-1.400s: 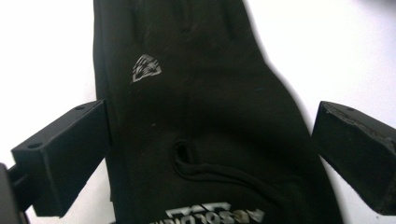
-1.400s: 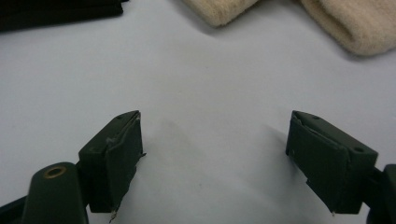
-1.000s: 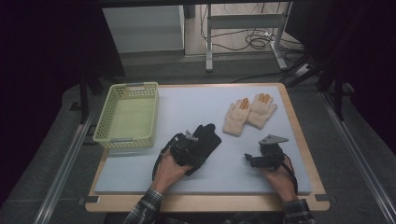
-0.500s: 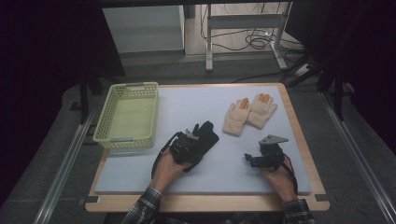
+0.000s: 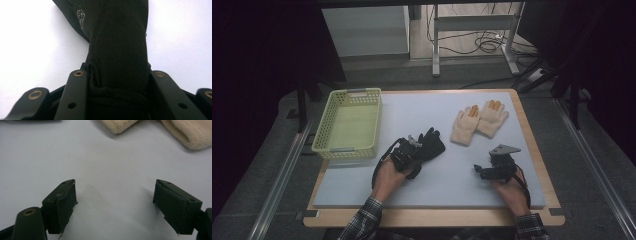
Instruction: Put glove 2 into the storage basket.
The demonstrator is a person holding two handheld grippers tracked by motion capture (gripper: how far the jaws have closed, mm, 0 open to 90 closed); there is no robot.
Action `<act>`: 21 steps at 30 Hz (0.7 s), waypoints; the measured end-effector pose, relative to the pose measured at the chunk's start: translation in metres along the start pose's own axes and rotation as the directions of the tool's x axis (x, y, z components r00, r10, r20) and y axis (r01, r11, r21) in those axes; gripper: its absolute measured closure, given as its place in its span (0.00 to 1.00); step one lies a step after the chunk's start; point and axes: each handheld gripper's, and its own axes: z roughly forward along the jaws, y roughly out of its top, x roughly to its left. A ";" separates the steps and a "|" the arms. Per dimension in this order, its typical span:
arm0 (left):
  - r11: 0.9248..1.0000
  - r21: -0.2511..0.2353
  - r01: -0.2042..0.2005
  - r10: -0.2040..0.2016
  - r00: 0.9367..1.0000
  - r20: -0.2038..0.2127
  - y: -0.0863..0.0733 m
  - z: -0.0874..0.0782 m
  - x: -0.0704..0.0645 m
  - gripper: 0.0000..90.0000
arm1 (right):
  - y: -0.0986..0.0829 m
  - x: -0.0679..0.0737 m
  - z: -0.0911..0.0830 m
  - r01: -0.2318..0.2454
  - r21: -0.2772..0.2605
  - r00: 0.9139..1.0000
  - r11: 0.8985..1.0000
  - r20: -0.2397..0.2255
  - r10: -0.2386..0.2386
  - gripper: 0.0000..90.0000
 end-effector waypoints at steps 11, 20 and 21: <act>0.998 -0.047 0.043 -0.044 0.999 -0.024 0.019 -0.025 0.014 0.73 | 0.000 0.000 0.000 0.002 0.000 1.000 1.000 0.000 -0.002 0.20; 0.994 -0.073 0.082 -0.087 0.994 -0.072 0.036 -0.048 0.033 0.72 | 0.000 0.000 0.000 0.001 0.000 1.000 1.000 0.001 -0.001 0.20; 0.994 -0.075 0.081 -0.087 0.993 -0.078 0.038 -0.052 0.035 0.72 | 0.000 0.000 0.000 0.001 0.000 1.000 1.000 0.001 -0.001 0.20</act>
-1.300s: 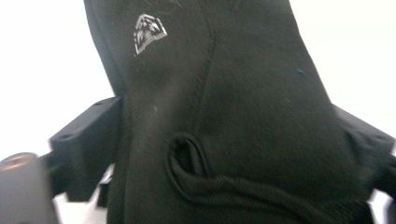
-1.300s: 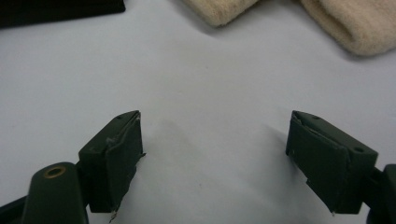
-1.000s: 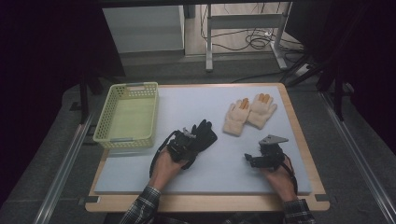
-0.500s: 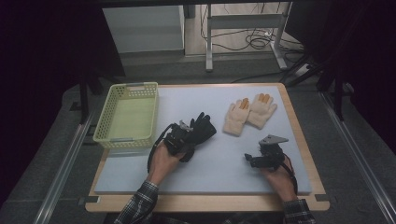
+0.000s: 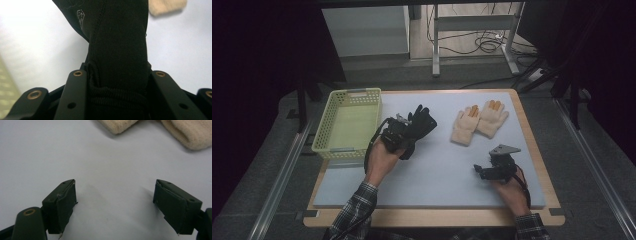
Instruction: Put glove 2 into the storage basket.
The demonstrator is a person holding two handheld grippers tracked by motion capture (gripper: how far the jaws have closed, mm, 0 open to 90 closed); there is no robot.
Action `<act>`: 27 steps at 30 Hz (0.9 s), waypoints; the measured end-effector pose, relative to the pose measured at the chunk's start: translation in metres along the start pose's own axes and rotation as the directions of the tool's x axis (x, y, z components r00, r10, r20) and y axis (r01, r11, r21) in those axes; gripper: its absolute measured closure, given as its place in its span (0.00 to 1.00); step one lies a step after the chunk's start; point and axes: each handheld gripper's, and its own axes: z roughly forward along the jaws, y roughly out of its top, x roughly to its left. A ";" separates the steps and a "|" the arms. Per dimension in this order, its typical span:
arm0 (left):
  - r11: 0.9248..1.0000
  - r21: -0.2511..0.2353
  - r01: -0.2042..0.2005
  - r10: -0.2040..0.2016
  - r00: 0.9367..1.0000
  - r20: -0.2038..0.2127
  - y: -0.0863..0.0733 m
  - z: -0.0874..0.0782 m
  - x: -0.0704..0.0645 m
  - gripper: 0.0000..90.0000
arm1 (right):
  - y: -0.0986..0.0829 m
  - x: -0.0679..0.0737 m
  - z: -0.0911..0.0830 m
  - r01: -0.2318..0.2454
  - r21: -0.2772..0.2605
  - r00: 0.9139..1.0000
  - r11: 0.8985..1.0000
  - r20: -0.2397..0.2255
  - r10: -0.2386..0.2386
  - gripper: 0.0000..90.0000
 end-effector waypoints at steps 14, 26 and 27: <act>0.994 -0.053 0.094 -0.100 0.987 -0.124 0.012 -0.045 0.060 0.71 | 0.000 0.000 0.000 0.000 0.000 1.000 1.000 0.001 0.000 0.20; 0.978 -0.052 0.201 -0.207 0.949 -0.239 -0.017 -0.064 0.131 0.70 | 0.000 0.000 0.000 -0.001 -0.002 1.000 1.000 0.001 0.001 0.20; 0.975 -0.049 0.215 -0.220 0.942 -0.252 -0.021 -0.064 0.138 0.70 | 0.000 0.000 0.000 -0.001 -0.002 1.000 1.000 0.001 0.001 0.20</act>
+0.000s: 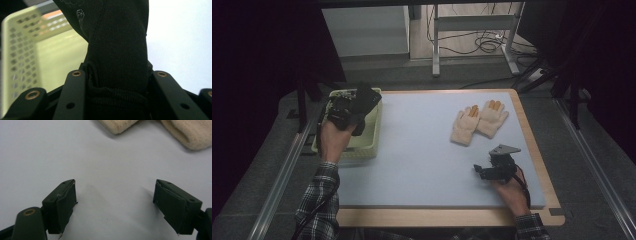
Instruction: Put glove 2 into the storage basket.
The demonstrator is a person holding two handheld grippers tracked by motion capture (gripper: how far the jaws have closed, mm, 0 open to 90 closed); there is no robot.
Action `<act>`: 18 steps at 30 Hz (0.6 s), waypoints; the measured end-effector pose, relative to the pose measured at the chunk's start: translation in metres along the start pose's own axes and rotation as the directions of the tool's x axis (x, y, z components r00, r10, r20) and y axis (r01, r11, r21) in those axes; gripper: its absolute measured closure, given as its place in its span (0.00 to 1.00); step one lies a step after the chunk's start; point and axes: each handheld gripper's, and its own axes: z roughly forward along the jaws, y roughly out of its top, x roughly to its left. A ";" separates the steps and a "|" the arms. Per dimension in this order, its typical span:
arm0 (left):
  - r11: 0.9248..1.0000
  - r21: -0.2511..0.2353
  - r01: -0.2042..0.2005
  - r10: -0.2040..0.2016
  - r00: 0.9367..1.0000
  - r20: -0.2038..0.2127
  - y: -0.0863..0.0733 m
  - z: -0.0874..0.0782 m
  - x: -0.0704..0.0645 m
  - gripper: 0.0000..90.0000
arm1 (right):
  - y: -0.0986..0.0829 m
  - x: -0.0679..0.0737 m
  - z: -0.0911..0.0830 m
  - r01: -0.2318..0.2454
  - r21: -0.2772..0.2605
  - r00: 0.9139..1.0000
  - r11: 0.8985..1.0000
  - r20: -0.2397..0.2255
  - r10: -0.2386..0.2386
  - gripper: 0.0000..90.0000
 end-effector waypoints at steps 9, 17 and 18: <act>0.998 0.033 0.055 -0.054 0.998 -0.046 -0.019 0.022 0.040 0.69 | 0.000 0.000 0.000 0.000 0.000 1.000 1.000 0.000 0.000 0.20; 0.993 0.091 0.079 -0.073 0.995 -0.067 -0.031 0.044 0.059 0.68 | 0.000 0.000 0.000 -0.001 -0.001 1.000 1.000 -0.001 0.001 0.20; 0.992 0.100 0.081 -0.074 0.995 -0.070 -0.032 0.046 0.061 0.68 | 0.000 0.000 0.000 0.000 -0.001 1.000 1.000 0.000 0.000 0.20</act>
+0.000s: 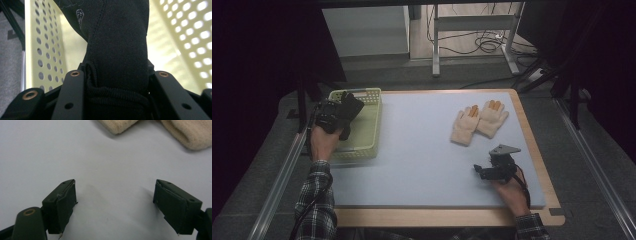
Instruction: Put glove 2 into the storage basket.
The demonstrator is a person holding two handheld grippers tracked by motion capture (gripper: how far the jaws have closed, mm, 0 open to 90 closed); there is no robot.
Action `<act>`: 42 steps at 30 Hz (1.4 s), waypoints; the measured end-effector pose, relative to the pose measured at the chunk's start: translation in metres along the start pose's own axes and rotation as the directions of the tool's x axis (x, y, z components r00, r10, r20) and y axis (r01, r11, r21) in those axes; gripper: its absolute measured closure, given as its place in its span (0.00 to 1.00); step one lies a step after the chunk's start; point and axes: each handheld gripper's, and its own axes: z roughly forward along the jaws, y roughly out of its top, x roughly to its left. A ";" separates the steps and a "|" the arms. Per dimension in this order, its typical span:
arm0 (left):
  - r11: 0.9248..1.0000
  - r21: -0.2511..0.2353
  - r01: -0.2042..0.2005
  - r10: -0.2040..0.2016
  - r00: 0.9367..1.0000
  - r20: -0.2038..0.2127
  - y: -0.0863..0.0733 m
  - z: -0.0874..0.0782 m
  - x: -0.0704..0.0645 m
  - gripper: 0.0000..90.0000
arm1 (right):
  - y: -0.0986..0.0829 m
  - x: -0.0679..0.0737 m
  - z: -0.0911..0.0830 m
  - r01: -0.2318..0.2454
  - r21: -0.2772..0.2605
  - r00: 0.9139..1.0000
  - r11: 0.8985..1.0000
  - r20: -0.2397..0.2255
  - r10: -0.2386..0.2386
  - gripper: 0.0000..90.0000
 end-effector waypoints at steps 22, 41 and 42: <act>0.983 0.180 0.015 -0.011 1.000 -0.023 0.010 0.027 0.013 0.11 | 0.000 0.000 0.000 0.000 0.000 1.000 1.000 0.000 0.000 0.20; 0.996 -0.044 0.081 -0.074 0.985 0.154 -0.003 -0.006 0.015 0.09 | 0.000 0.000 0.000 0.000 0.000 1.000 1.000 0.000 0.000 0.20; 0.995 -0.059 0.080 -0.069 0.983 0.171 -0.004 -0.010 0.014 0.08 | 0.000 0.000 0.000 0.000 0.000 1.000 1.000 0.000 0.000 0.20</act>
